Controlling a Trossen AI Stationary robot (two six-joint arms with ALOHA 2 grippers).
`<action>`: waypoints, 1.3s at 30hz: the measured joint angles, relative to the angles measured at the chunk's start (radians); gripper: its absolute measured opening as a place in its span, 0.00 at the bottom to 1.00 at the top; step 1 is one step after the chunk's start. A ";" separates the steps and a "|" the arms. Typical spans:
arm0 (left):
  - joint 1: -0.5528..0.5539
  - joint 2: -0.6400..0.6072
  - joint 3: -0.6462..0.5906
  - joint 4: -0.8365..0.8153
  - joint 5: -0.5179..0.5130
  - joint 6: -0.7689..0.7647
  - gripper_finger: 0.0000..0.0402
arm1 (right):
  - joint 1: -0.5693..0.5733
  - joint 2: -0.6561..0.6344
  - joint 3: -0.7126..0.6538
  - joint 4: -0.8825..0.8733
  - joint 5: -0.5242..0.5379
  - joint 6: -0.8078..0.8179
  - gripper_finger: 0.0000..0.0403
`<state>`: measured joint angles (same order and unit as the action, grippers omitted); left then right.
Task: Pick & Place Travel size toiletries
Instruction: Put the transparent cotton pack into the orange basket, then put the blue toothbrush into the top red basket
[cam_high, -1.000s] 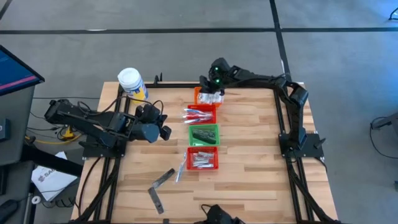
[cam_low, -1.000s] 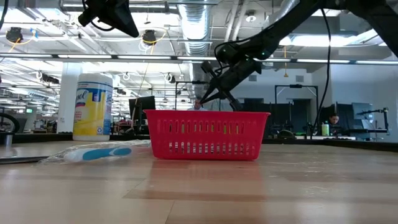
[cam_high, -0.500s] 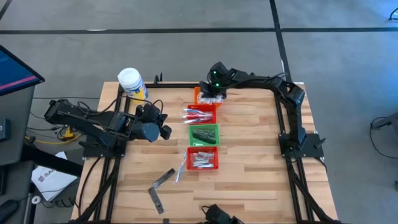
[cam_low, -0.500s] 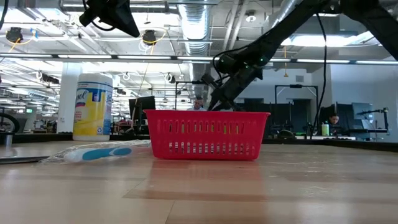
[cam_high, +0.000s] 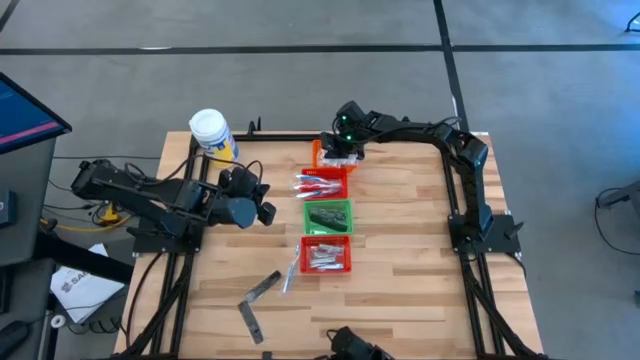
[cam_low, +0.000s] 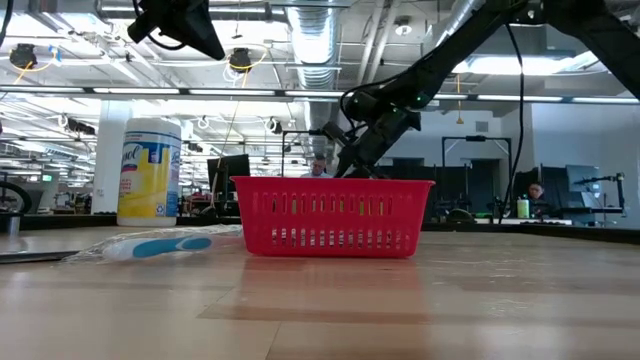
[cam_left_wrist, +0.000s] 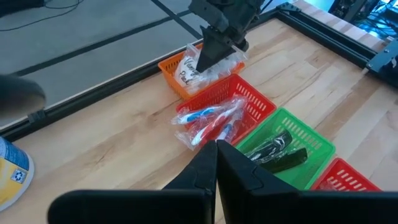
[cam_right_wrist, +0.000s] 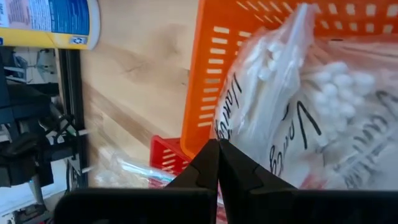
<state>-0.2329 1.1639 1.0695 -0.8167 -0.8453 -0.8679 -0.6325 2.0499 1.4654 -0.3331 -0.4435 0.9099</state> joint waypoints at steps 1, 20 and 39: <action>0.000 0.000 0.000 0.000 0.000 0.000 0.00 | 0.000 0.000 0.000 -0.001 0.001 -0.001 0.00; 0.000 0.000 0.000 0.006 -0.002 0.000 0.00 | -0.001 0.000 0.000 -0.025 0.031 -0.027 0.00; 0.036 0.000 0.000 0.014 0.000 0.000 0.01 | 0.001 -0.133 0.000 0.113 -0.002 -0.094 0.00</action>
<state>-0.1971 1.1639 1.0695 -0.8030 -0.8448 -0.8677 -0.6318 1.9169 1.4651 -0.2205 -0.4459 0.8162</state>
